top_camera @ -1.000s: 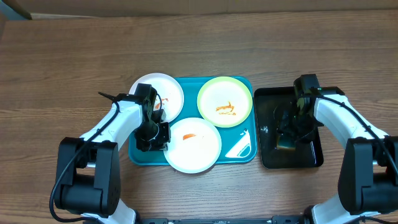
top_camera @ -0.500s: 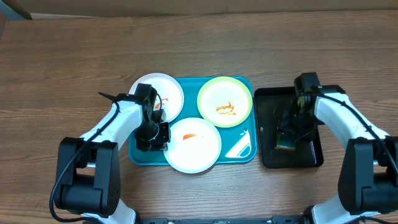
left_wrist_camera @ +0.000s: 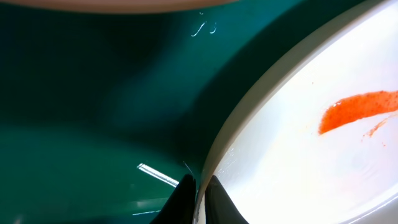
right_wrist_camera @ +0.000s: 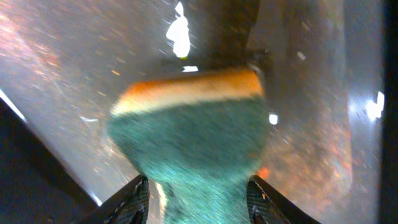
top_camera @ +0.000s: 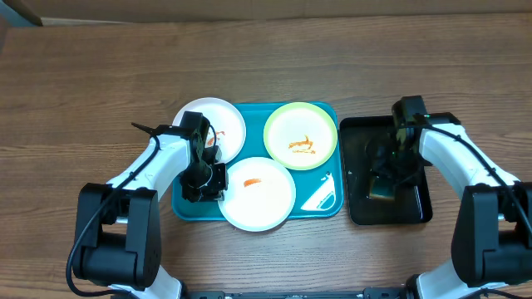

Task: Clean dirty plates on tray and stack at the side
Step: 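Grasp the green sponge in the black tray with the right gripper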

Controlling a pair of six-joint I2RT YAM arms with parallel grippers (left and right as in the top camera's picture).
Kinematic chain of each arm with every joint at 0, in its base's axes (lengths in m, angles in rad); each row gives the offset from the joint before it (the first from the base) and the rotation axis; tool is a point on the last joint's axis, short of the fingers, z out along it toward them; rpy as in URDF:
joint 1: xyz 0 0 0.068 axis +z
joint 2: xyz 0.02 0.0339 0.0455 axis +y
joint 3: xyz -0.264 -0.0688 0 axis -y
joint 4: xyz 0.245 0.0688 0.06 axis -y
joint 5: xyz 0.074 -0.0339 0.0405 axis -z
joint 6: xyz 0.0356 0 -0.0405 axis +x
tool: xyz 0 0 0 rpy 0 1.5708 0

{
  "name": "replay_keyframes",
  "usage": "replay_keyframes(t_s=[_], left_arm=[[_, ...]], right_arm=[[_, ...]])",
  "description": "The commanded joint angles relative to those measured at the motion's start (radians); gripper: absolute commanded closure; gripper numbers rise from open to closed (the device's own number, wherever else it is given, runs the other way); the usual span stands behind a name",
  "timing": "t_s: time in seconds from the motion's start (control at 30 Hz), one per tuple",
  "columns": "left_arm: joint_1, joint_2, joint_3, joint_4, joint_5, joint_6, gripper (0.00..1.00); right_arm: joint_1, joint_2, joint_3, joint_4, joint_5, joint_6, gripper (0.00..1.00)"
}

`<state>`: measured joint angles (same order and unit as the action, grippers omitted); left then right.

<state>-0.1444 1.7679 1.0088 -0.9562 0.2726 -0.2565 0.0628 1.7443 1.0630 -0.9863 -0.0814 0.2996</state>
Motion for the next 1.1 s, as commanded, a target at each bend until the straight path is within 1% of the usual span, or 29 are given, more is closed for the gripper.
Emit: replay_keyframes(t_s=[0.0,0.13,0.3,0.6,0.63,0.7,0.8,0.83,0.93,1.07], left_arm=[[-0.007,0.009,0.008,0.000,-0.016,-0.013,0.91],[-0.007,0.009,0.008,0.000,-0.017,-0.013,0.91],[-0.007,0.009,0.008,0.000,-0.017,-0.013,0.91],[-0.007,0.009,0.008,0.000,-0.016,-0.013,0.91],[-0.007,0.009,0.008,0.000,-0.016,-0.013,0.91],[-0.007,0.009,0.008,0.000,-0.017,-0.013,0.91],[-0.007,0.009,0.008,0.000,-0.016,-0.013,0.91],[-0.007,0.009,0.008,0.000,-0.017,-0.013,0.91],[-0.007,0.009,0.008,0.000,-0.016,-0.014,0.91],[-0.007,0.009,0.008,0.000,-0.016,-0.013,0.91]], right_arm=[[0.043,-0.006,-0.014,0.022,0.000,0.005,0.48],[0.072,-0.006,-0.014,0.031,0.051,0.013,0.48],[0.073,-0.006,-0.015,0.031,0.059,0.016,0.49],[0.073,0.016,-0.021,0.016,0.059,0.016,0.63],[0.073,0.021,-0.024,0.018,0.059,0.016,0.66],[0.073,0.032,-0.032,0.024,0.058,0.016,0.76],[0.073,0.039,-0.049,0.042,0.059,0.020,0.83],[0.073,0.039,-0.056,0.055,0.059,0.021,0.87],[0.073,0.039,-0.060,0.077,0.059,0.041,0.96],[0.073,0.038,-0.056,0.086,0.058,0.042,0.96]])
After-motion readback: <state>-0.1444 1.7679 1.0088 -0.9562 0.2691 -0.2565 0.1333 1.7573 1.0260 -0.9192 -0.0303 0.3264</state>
